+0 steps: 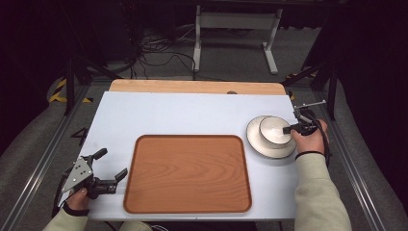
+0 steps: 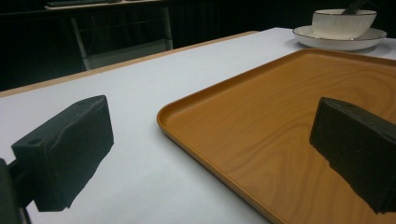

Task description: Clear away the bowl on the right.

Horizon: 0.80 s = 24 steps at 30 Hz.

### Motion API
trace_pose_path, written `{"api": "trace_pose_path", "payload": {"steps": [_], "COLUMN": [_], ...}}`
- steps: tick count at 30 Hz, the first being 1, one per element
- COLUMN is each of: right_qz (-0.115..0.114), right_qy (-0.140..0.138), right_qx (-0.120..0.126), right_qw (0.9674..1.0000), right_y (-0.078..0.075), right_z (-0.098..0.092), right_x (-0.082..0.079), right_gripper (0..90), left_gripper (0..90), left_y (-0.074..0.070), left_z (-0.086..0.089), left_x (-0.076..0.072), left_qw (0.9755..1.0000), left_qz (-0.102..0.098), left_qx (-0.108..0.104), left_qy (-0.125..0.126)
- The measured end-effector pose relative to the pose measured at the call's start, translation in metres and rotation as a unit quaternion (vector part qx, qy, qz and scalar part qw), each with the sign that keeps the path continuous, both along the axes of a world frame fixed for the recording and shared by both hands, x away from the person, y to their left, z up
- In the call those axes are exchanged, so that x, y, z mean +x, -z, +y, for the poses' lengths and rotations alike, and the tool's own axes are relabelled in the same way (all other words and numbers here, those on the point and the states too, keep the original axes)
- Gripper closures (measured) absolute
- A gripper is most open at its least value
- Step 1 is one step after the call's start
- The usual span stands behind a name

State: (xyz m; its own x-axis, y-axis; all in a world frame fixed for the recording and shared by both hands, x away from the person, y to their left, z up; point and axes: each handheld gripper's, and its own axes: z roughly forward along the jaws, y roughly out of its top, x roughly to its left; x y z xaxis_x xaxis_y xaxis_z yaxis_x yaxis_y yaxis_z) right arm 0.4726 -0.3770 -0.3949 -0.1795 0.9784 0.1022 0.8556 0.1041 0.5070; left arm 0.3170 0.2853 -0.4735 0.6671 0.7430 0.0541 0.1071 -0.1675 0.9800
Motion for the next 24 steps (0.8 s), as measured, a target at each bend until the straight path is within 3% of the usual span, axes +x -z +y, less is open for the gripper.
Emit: {"api": "trace_pose_path", "payload": {"steps": [9,21,24], "right_qz": [-0.02,-0.028,-0.035], "right_qy": [0.029,0.027,0.022], "right_qx": [0.011,0.029,0.033], "right_qw": [0.9993,0.9988,0.9986], "right_y": [-0.01,-0.028,-0.041], "right_z": [0.008,0.014,0.018], "right_x": [-0.007,-0.013,-0.018], "right_gripper": [82.1,81.8,81.8], "left_gripper": [0.3,0.3,0.3], "left_y": [0.0,0.0,0.0], "left_z": [0.0,0.0,0.0], "left_x": [0.0,0.0,0.0], "left_qw": [1.0,1.0,1.0], "left_qz": [0.0,0.0,0.0], "left_qx": [0.0,0.0,0.0], "left_qy": [0.0,0.0,0.0]}}
